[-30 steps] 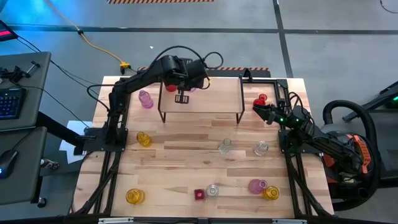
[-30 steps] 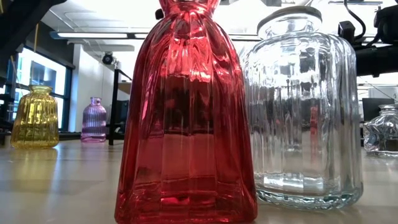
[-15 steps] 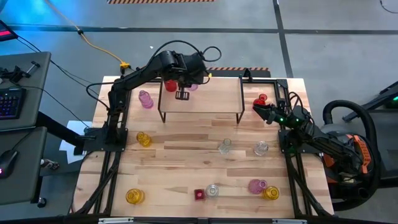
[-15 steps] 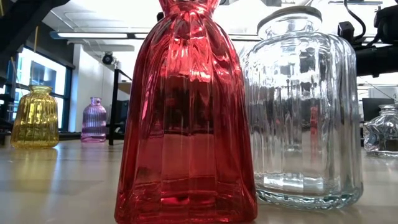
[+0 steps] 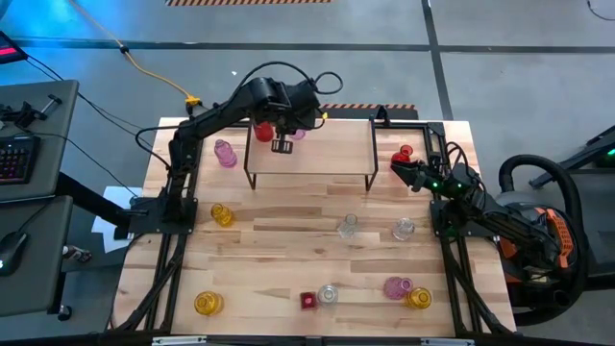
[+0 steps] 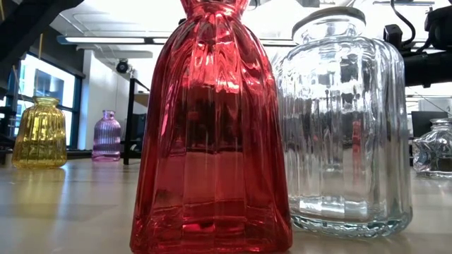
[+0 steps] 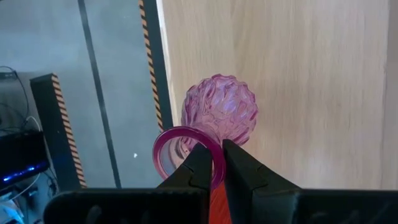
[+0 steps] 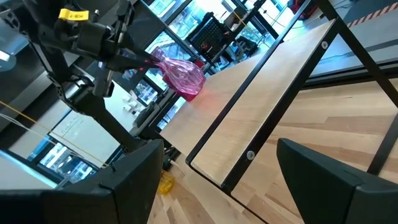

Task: Sort vases onto shelf
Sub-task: Put the middle pink vase on the shelf

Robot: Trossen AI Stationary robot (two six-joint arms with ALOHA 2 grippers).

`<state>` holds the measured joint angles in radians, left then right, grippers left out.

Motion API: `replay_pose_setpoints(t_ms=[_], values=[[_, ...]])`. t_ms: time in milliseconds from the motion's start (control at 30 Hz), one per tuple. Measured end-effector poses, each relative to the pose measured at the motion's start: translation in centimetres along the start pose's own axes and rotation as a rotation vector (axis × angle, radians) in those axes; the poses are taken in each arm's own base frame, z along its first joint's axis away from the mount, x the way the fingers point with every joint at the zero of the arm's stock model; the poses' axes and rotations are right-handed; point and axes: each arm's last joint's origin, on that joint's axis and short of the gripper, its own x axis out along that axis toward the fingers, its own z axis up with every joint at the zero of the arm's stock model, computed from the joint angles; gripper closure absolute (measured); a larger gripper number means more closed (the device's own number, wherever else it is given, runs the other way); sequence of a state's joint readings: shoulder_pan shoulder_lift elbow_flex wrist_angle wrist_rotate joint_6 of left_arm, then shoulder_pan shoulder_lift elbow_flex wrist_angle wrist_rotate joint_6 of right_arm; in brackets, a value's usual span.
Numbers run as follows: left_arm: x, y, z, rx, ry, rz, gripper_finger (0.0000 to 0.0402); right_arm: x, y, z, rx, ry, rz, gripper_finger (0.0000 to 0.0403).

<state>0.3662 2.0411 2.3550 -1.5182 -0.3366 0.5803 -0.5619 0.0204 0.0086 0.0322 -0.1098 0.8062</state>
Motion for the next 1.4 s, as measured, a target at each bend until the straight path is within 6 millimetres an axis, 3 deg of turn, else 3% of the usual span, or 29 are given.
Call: replay_pose_setpoints(t_ms=[1400], values=[[1.6, 0.5, -0.5, -0.014, 0.035, -0.046, 0.0378, 0.0, 0.0, 0.0, 0.005, 0.002, 0.001, 0.01]])
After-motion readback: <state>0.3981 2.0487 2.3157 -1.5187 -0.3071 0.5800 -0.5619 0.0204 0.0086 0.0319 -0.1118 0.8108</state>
